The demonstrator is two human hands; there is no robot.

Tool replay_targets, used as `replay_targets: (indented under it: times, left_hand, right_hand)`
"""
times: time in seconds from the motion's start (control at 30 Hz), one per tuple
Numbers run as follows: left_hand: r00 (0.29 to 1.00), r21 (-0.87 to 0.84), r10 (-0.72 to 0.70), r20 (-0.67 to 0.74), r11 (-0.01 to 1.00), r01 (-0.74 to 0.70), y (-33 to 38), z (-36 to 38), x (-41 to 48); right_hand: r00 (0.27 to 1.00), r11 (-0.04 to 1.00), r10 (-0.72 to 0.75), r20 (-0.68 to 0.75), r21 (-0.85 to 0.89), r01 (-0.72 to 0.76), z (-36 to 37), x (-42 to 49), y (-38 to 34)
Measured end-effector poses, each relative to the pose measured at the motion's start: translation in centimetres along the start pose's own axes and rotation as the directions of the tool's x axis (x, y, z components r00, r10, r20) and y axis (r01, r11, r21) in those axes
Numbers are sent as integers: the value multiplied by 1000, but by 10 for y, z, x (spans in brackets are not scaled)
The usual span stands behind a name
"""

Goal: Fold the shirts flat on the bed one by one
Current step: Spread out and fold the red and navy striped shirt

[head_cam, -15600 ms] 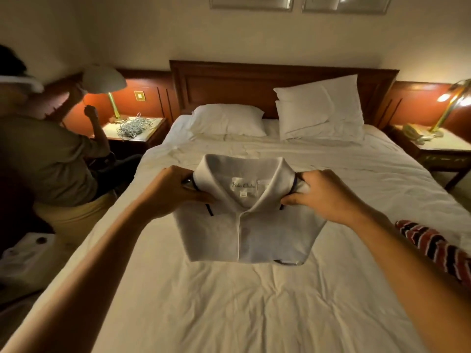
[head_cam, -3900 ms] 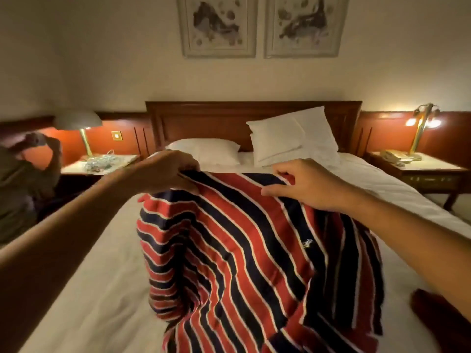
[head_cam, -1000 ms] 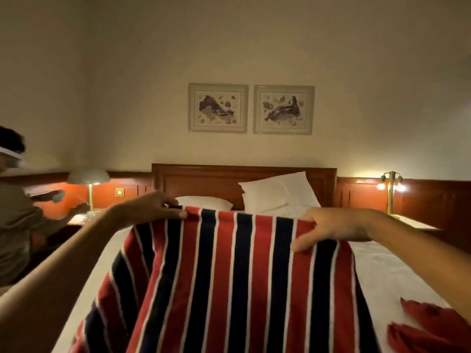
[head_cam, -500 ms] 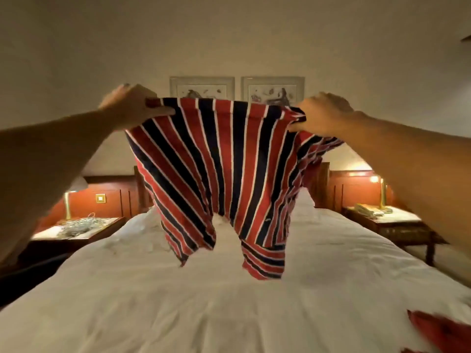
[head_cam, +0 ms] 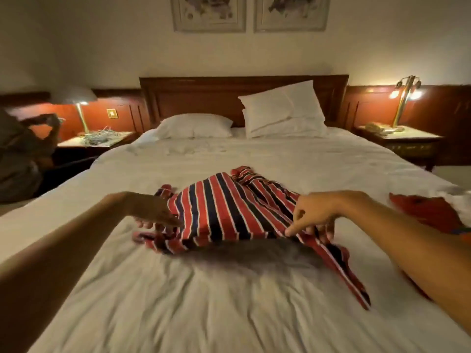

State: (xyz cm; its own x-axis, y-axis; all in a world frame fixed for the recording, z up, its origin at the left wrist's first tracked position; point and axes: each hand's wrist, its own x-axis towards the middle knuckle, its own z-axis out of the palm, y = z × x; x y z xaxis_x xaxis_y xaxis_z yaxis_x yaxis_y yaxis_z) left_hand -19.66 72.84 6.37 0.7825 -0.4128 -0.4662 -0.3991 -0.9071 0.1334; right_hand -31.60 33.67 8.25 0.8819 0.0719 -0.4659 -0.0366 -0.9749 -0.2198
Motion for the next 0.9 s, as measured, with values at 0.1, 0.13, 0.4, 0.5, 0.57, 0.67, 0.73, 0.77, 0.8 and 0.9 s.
replay_targets:
  times: [0.1,0.13,0.4,0.5,0.57,0.67,0.73,0.77,0.8,0.9]
  left_hand:
    - [993,-113,-114,43,987,118,-18,65,17]
    - [985,-110,-170,-31,980,165,-28,86,26]
    - [723,-327,-639,-264,764,556,-48,186,64]
    - [739,-410,-555,-382,818,402,-41,186,67]
    - [777,-410,-444,-447,873,264,-42,187,64]
    - [759,-243,-320,-568,945,217,-61,192,45]
    - [751,-125,-340,-566,936,330,-86,190,24]
    - [751,-60,-387,-535,904,423,-100,186,11]
    - [749,15,-458,-479,849,528,-113,180,-1]
    - [698,231,-639,-322,662,713,-121,163,-25]
  right_hand:
    - [998,988,39,-53,151,-31,61,25,11]
    - [991,990,55,-123,138,-38,79,34,17]
    - [867,942,334,-370,152,-298,226,82,66]
    - [863,942,336,-378,159,-297,228,89,70]
    - [868,944,330,-371,141,-298,230,93,74]
    - [860,940,341,-379,144,-309,230,94,75]
    - [863,937,348,-365,154,-312,229,93,75]
    - [867,937,349,-356,153,-314,229,93,75]
    - [870,936,350,-346,152,-316,228,93,75]
    - [881,937,349,-318,150,-317,227,91,73]
